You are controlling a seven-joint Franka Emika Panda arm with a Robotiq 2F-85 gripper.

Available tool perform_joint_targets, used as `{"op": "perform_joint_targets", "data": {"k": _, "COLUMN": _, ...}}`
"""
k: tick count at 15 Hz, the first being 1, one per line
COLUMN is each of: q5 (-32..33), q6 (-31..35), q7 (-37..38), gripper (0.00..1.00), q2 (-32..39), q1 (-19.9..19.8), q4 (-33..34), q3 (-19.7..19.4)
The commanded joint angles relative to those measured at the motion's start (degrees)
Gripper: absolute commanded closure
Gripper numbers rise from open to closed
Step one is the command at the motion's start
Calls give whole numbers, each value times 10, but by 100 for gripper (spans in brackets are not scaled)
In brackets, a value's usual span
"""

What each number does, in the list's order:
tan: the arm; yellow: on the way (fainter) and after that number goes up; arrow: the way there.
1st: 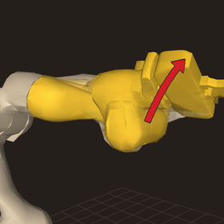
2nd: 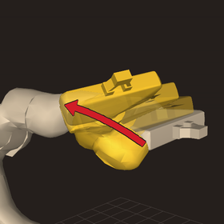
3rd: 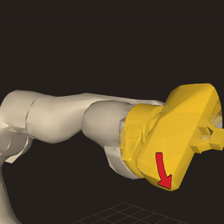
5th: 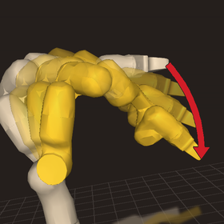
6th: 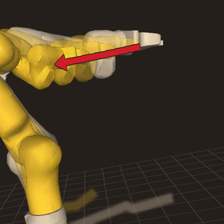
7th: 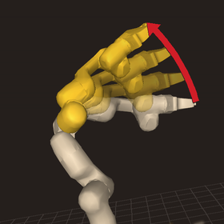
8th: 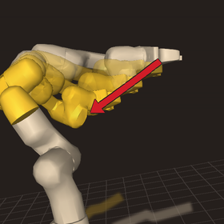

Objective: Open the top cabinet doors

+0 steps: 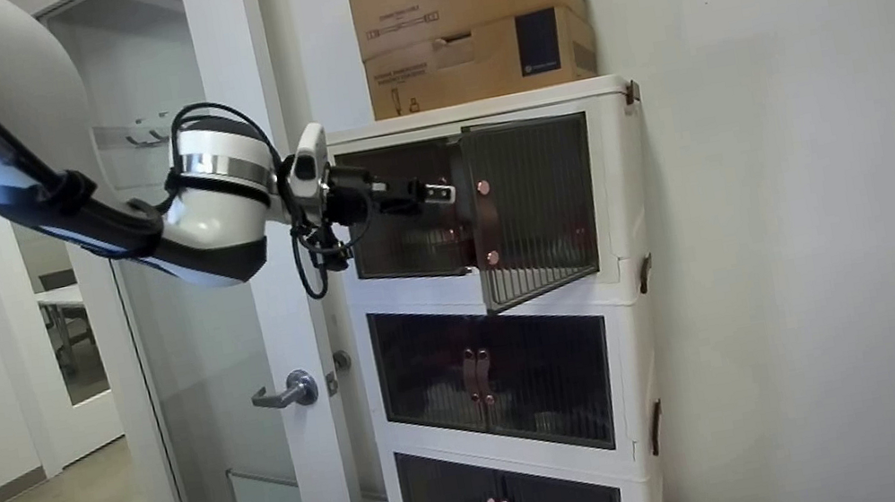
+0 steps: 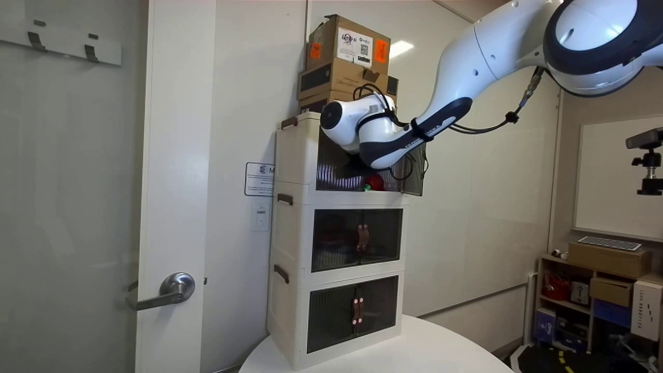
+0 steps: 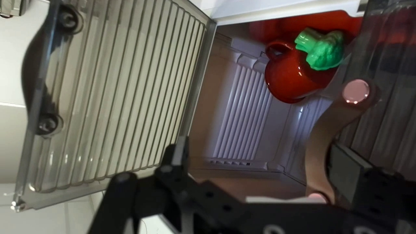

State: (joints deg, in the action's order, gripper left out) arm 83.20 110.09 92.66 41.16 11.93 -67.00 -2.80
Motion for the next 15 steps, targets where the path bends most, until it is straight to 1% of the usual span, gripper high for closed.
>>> {"op": "perform_joint_targets", "data": {"k": 1, "q5": -2, "q6": 16, "q7": -23, "gripper": 0, "q2": 23, "q1": -16, "q4": 44, "q3": 5}}
{"op": "perform_joint_targets", "data": {"k": 7, "q5": -11, "q6": 22, "q7": -36, "gripper": 0, "q2": 27, "q1": -18, "q4": 53, "q3": 9}}
{"op": "perform_joint_targets", "data": {"k": 15, "q5": -25, "q6": 26, "q7": -51, "gripper": 0, "q2": 27, "q1": -26, "q4": 34, "q3": 10}}
